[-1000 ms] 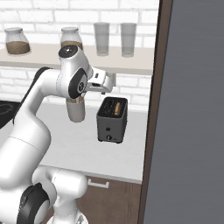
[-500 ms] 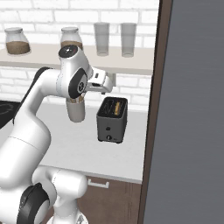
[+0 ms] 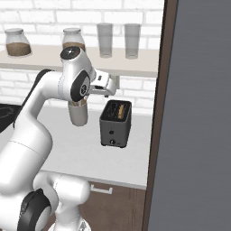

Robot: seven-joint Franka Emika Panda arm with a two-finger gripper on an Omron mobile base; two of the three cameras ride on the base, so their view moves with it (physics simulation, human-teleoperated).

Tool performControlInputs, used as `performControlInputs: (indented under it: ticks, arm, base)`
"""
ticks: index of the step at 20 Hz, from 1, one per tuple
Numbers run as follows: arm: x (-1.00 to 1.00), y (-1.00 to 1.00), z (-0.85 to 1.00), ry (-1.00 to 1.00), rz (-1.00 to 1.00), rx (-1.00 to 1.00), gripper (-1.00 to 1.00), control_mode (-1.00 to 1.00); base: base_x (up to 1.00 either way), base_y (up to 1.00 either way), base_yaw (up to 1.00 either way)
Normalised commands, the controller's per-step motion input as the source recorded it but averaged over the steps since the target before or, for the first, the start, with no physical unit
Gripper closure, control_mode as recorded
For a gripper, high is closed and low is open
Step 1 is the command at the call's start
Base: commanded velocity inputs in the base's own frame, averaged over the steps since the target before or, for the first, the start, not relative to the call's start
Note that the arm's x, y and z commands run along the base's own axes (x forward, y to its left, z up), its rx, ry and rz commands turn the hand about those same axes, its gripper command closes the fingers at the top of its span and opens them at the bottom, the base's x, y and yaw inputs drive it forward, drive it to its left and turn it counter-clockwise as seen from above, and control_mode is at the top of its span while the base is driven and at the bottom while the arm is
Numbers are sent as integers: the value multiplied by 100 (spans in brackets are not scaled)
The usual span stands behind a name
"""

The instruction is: Start the toaster. Once the lever pops up, take the bread to the plate on the dining counter.

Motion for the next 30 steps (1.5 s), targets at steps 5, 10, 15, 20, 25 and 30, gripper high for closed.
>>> performControlInputs:
  ticks: [5,10,15,20,25,30]
  arm:
    - [0,0,0,0,0,0,-100,-100]
    - [0,0,0,0,0,0,-100,-100]
    - [0,0,0,0,0,0,-100,-100]
    - [0,0,0,0,0,0,-100,-100]
    - [0,0,0,0,0,0,-100,-100]
    - [0,0,0,0,0,0,-100,-100]
  base:
    - [0,0,0]
    - [0,0,0]
    - [0,0,0]
    - [0,0,0]
    - [0,0,0]
    - [0,0,0]
